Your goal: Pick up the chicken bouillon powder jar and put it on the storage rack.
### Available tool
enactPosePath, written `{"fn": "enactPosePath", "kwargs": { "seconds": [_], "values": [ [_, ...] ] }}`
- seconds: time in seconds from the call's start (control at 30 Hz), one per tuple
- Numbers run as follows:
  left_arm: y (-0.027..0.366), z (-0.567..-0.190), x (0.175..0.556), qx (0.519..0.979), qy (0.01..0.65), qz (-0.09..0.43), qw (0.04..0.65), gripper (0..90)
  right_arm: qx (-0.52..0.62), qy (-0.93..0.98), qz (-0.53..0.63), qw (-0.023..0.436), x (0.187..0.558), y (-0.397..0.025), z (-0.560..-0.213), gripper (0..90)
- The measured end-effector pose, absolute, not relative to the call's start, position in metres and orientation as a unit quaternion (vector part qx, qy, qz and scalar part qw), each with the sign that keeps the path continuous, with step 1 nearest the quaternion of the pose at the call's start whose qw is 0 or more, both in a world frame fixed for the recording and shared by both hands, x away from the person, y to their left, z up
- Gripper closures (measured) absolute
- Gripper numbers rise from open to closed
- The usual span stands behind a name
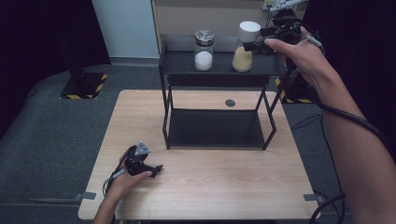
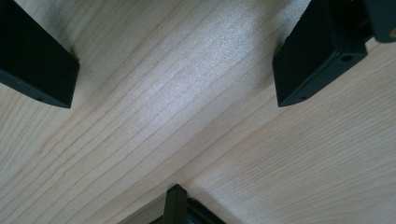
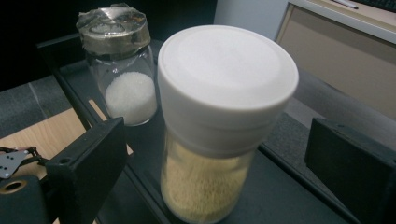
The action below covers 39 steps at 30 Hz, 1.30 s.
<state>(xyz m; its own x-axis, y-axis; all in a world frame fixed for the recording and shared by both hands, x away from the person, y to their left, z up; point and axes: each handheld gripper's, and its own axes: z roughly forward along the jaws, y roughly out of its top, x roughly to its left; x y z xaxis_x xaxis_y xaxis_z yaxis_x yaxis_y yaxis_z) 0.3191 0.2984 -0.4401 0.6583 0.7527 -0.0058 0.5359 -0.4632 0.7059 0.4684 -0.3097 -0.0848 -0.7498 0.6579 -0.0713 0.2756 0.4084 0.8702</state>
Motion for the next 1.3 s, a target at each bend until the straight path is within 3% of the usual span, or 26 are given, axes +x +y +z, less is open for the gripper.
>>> {"fn": "enactPosePath", "kwargs": {
  "seconds": [0.73,1.3],
  "values": [
    [0.298,-0.44,0.319,0.841,0.384,0.156,0.348,0.0,0.259,0.853,0.406,0.199,0.404,-0.309,-0.076,7.0],
    [0.297,-0.441,0.317,0.839,0.387,0.157,0.349,0.0,0.264,0.881,0.355,0.167,0.382,-0.292,-0.113,7.9]
  ]
}}
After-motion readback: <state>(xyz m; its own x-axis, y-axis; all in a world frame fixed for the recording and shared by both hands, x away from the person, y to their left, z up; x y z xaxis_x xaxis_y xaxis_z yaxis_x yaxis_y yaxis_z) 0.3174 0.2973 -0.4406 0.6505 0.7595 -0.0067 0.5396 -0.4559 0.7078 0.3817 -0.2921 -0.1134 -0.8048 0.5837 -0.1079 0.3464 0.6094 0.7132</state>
